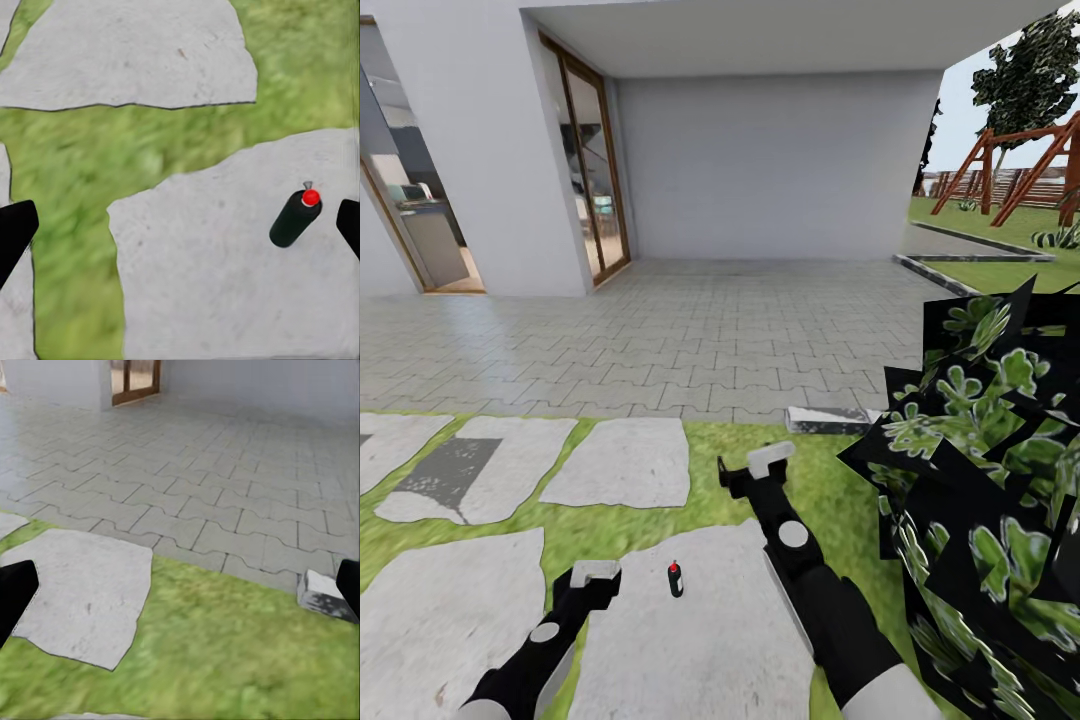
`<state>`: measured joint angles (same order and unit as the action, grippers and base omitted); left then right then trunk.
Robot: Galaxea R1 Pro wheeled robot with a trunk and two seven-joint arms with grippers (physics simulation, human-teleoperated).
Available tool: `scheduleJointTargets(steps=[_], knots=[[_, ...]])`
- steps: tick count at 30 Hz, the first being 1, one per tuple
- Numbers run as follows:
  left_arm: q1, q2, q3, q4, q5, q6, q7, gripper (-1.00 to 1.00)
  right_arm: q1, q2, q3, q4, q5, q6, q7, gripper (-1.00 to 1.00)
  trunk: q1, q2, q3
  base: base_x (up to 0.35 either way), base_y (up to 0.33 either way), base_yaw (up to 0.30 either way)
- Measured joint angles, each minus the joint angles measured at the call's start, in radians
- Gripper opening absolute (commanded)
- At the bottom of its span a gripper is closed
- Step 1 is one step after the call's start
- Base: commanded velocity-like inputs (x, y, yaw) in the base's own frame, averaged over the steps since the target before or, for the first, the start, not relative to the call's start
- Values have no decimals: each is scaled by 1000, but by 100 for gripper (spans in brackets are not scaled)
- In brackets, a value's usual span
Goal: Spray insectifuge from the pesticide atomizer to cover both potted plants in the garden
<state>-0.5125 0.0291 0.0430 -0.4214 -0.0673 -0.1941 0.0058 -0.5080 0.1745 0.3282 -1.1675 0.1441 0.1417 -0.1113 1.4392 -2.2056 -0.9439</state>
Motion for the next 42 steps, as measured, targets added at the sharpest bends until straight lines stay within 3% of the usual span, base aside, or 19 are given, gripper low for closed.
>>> scheduleJointTargets(steps=[7,12,16,22,31,42], knots=[[2,2,-8,-3,-31,-2,3,100,0,0,31,-7,0,2,0,100,0,0,0,0,0,0],[1,-1,-6,-3,-27,-10,4,100,1,0,33,-11,0,4,0,100,0,0,0,61,0,0],[4,-24,-18,-25,-23,-32,14,100,2,0,35,-13,0,7,0,100,0,0,0,0,0,0],[1,-39,-5,-31,-23,-58,-8,100,2,0,35,-11,-2,4,0,100,0,0,0,0,0,0],[1,-45,-3,-33,-24,-70,-3,100,2,0,37,-7,-4,2,0,100,0,0,0,0,-1,0],[2,-45,-2,-33,-25,-71,-3,100,2,0,37,-11,-4,2,0,100,0,0,0,0,-193,0]])
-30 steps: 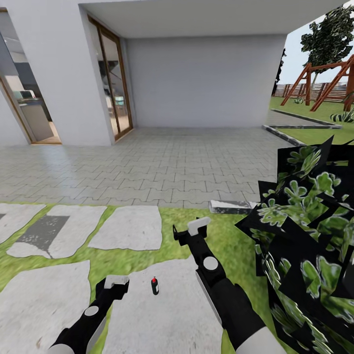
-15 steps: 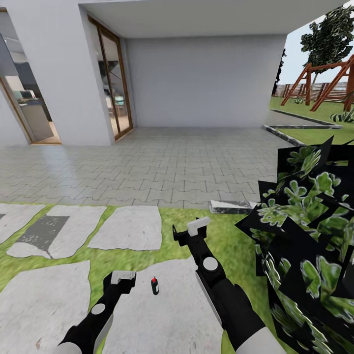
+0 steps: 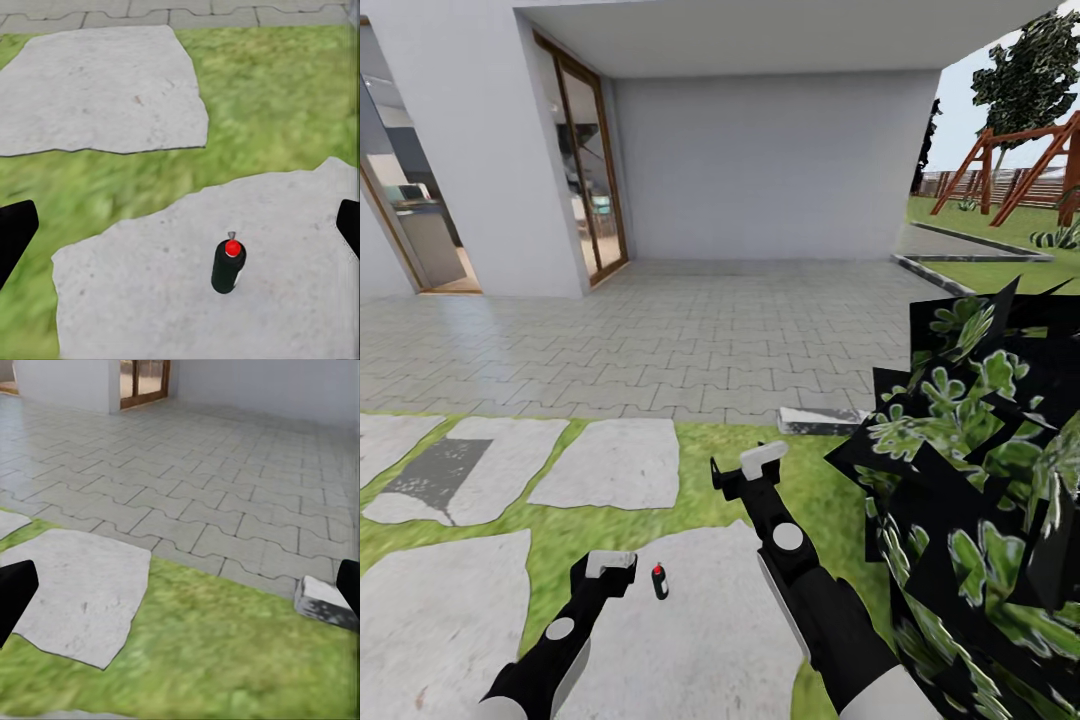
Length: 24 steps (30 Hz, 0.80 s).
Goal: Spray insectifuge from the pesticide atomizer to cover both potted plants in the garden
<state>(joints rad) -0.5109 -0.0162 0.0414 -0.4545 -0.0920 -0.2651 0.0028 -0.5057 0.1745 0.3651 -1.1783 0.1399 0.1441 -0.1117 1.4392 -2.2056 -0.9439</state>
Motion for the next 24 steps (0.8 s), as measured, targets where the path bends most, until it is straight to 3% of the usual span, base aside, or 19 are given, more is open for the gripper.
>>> scheduleJointTargets(steps=[15,16,18,24], knots=[[-1,1,5,0,0,0,1,100,0,0,0,0,0,0,0,100,0,0,0,74,-72,0],[0,1,4,0,0,0,53,100,0,0,0,0,0,0,0,100,0,0,0,1,-1,0],[0,0,0,0,0,-1,77,100,0,0,0,0,0,0,0,100,0,0,0,0,0,0],[-1,-5,-4,1,0,0,88,100,0,0,0,-1,0,0,0,100,15,-28,-12,0,0,0]])
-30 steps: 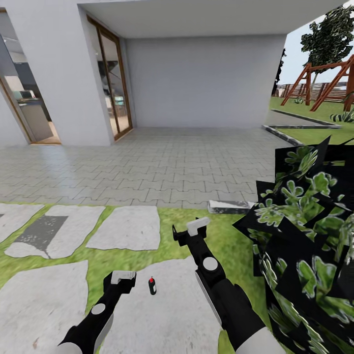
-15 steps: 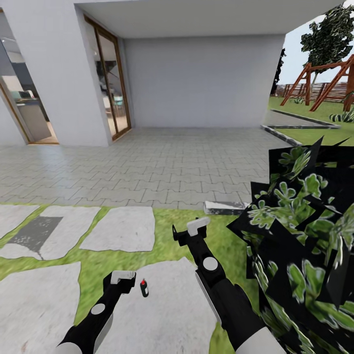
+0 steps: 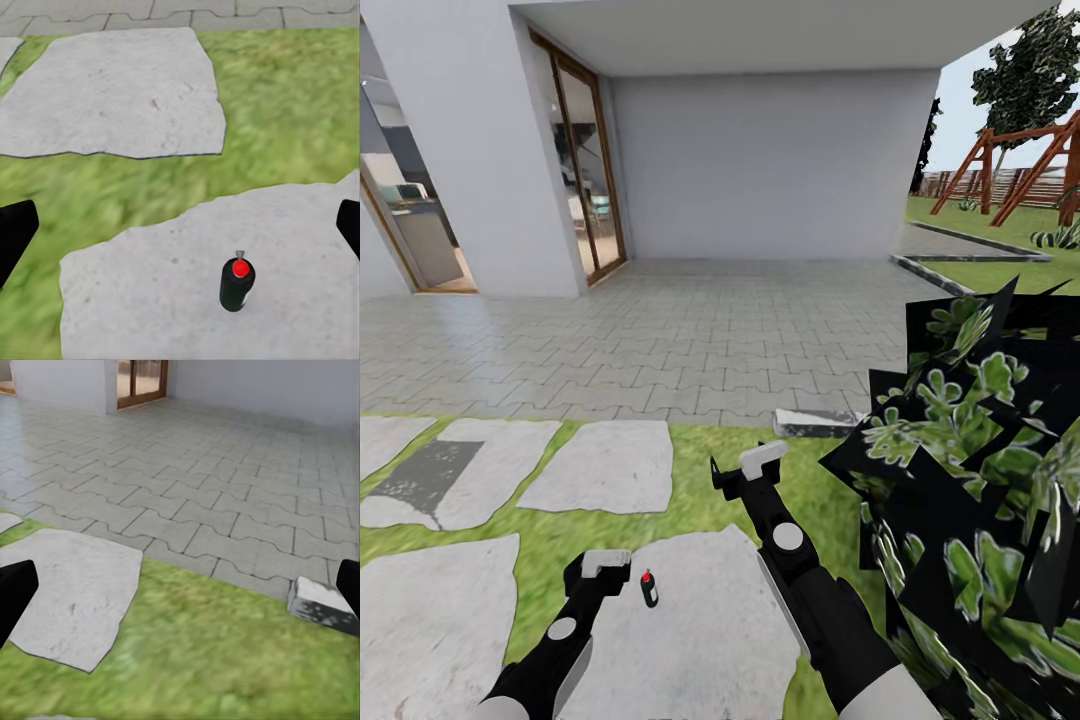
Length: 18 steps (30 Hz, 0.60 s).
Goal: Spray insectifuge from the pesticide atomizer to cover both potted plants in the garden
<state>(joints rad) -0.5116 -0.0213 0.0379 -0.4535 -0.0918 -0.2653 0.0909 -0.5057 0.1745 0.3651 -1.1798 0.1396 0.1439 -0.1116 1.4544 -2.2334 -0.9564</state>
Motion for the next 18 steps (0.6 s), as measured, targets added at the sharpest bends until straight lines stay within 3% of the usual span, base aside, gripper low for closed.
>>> scheduleJointTargets(steps=[6,9,14,18], knots=[[0,-15,0,3,0,0,3,100,0,0,0,-1,-1,0,0,100,23,-42,-21,0,0,0],[0,-39,1,1,0,1,18,100,0,0,0,-1,-1,0,0,100,35,-63,-33,0,0,0],[-3,-81,-1,0,-4,1,113,100,0,0,0,0,-1,0,0,100,54,-98,-53,0,0,0],[-3,-98,-2,-1,-7,1,132,100,0,0,1,1,0,0,0,100,69,-126,-68,0,0,0]])
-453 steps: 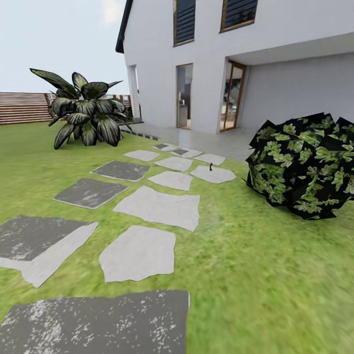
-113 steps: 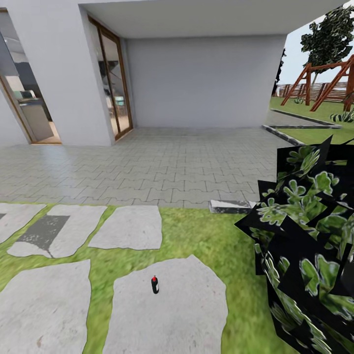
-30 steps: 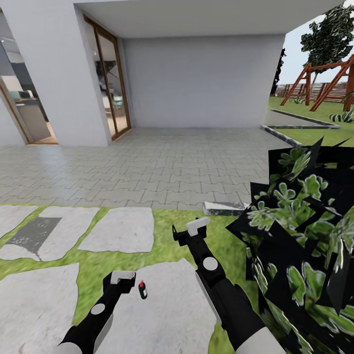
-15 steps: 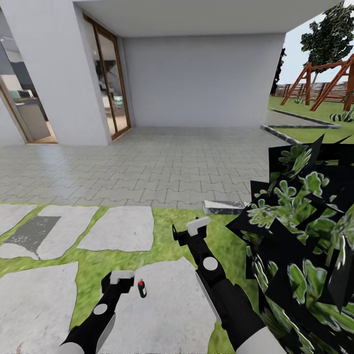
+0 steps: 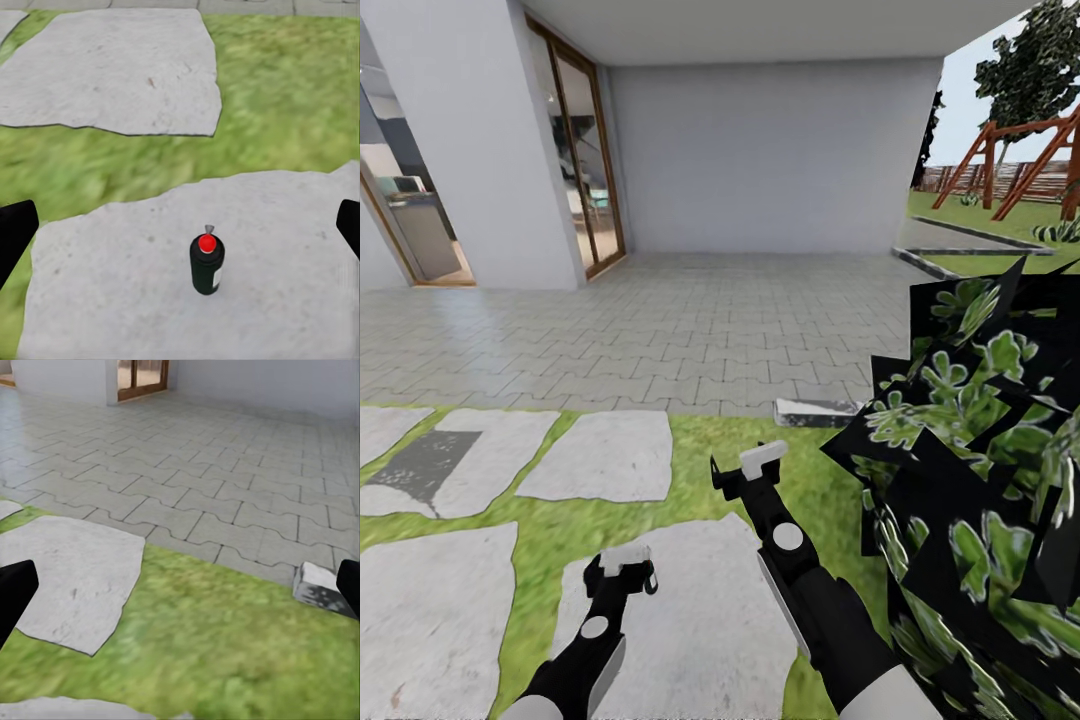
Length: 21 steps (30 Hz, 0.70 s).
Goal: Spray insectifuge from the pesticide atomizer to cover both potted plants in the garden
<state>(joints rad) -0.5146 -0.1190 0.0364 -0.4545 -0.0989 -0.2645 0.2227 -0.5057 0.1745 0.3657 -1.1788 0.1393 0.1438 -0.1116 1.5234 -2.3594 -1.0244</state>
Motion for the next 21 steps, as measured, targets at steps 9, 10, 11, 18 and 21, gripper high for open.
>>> scheduleJointTargets(steps=[9,10,11,18,21], knots=[[1,-1,0,1,-1,0,6,100,0,0,-1,-1,0,-1,0,100,35,-63,-33,0,0,0],[1,-1,0,1,-1,0,6,100,0,0,-1,-2,0,-1,0,100,38,-70,-36,0,0,0],[1,-1,0,2,-1,0,6,100,0,0,-1,-2,0,-1,0,100,42,-77,-39,0,0,0],[1,1,0,2,-1,-1,7,100,0,0,-1,-2,0,0,0,100,69,-126,-61,0,0,0],[1,2,0,1,-1,-1,7,100,0,0,-1,-2,0,0,0,100,77,-140,-71,0,0,0]])
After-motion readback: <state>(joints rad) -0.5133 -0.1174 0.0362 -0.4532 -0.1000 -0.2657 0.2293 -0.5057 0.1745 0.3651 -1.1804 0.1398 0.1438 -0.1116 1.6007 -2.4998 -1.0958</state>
